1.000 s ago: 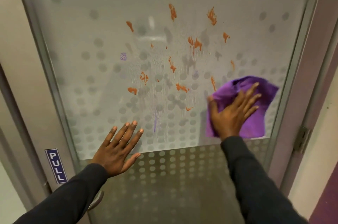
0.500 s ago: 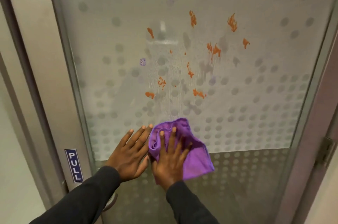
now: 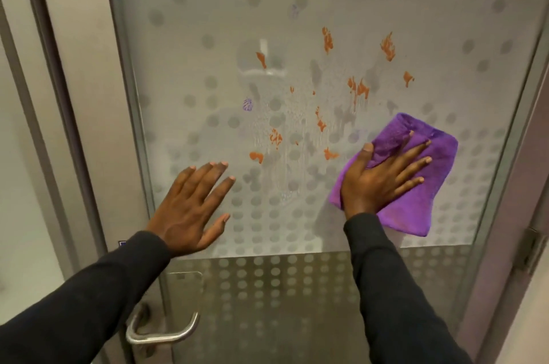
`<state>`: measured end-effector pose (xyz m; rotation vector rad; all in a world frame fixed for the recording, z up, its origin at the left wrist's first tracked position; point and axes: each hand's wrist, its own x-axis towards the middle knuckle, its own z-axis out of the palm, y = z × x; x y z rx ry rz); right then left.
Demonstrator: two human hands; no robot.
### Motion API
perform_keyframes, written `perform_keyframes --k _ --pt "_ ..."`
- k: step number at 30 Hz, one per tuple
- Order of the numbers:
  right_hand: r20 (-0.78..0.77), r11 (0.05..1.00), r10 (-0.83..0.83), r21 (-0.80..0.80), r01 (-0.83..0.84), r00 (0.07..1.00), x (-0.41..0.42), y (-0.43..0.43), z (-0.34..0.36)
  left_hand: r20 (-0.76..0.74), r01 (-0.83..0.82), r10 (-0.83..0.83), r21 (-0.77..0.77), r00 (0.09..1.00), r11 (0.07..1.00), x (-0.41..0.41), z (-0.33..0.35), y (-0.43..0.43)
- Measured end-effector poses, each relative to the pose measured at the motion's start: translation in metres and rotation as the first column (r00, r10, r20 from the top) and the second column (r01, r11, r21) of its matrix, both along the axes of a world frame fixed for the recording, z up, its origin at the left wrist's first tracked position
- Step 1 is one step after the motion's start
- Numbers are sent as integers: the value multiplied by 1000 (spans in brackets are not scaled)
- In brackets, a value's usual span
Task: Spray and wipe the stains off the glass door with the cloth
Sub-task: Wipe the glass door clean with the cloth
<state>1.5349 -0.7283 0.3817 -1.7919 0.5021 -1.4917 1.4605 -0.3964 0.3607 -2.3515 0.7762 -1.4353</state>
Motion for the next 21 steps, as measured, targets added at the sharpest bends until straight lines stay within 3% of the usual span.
perform_keyframes --k 2,4,7,9,11,14,18,21 --pt "0 1000 -3 -22 3 1000 -4 29 0 47 2 -1 -19 999 1000 2 20 6" --pt "-19 975 25 -220 -28 1000 -9 66 -16 95 1 3 -36 995 999 6 43 13" --pt "-103 813 81 -568 -126 991 -18 113 -60 164 -17 22 -30 986 999 13 72 23" --pt "-136 699 90 -697 -160 987 -18 119 -86 189 -39 38 -1 981 999 18 85 28" --pt "-129 644 84 -749 -153 988 -14 105 -93 203 -64 57 24 978 998 22 97 33" --pt "-107 705 61 -699 -118 992 -9 69 -71 240 -79 71 26 968 996 28 113 40" --pt "-32 883 46 -467 -56 998 -5 10 -5 270 -85 87 -19 959 996 33 126 53" --pt "31 959 29 -284 -19 999 -2 -32 55 276 -73 85 -52 958 996 36 128 60"
